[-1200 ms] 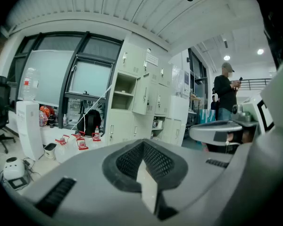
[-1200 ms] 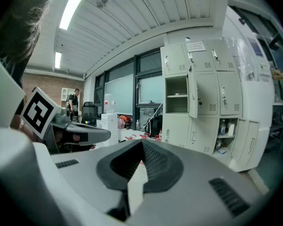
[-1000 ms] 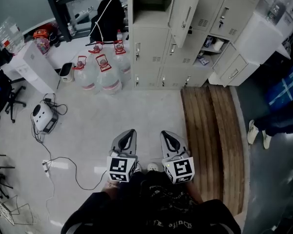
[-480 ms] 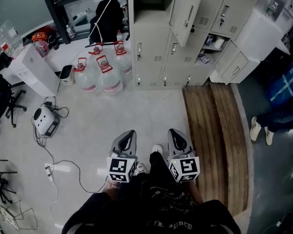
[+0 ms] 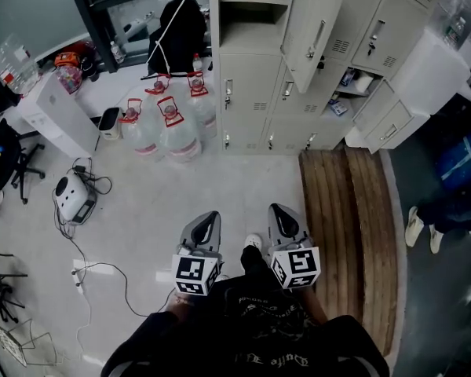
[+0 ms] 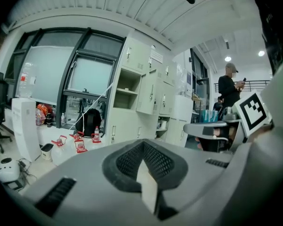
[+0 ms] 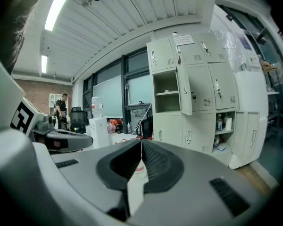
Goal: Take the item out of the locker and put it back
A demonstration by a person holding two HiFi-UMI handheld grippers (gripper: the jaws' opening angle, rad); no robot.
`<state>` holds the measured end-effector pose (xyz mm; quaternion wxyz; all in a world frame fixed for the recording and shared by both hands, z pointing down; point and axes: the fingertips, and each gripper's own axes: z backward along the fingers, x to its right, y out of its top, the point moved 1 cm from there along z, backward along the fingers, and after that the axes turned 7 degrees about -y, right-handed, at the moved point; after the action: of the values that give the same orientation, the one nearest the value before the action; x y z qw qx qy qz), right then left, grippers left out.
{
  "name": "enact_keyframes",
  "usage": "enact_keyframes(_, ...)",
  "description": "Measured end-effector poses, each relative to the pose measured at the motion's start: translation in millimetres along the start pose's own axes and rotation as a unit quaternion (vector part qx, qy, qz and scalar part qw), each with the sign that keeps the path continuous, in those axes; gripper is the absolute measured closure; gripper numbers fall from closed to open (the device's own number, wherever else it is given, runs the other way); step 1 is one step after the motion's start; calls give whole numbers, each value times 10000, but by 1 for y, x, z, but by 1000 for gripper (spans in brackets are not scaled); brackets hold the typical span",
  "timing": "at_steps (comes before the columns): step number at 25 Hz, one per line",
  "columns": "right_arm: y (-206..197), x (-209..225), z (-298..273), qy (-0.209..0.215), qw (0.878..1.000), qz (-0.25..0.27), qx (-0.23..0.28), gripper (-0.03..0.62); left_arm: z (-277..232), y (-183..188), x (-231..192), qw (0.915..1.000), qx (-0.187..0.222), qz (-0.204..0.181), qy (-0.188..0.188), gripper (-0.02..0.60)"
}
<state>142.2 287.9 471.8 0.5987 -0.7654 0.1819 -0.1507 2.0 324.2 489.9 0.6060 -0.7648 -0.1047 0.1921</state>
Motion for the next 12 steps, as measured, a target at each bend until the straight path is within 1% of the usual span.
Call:
enact_keyframes(5, 26, 28, -51, 213, 9996, 80, 190, 589, -55, 20, -11, 9999, 44, -73, 143, 575)
enact_keyframes(8, 35, 48, -73, 336, 9991, 175, 204, 589, -86, 32, -12, 9997, 70, -103, 198, 575)
enact_keyframes(12, 41, 77, -102, 418, 9990, -25, 173, 589, -121, 37, -14, 9995, 27, -16, 309, 575)
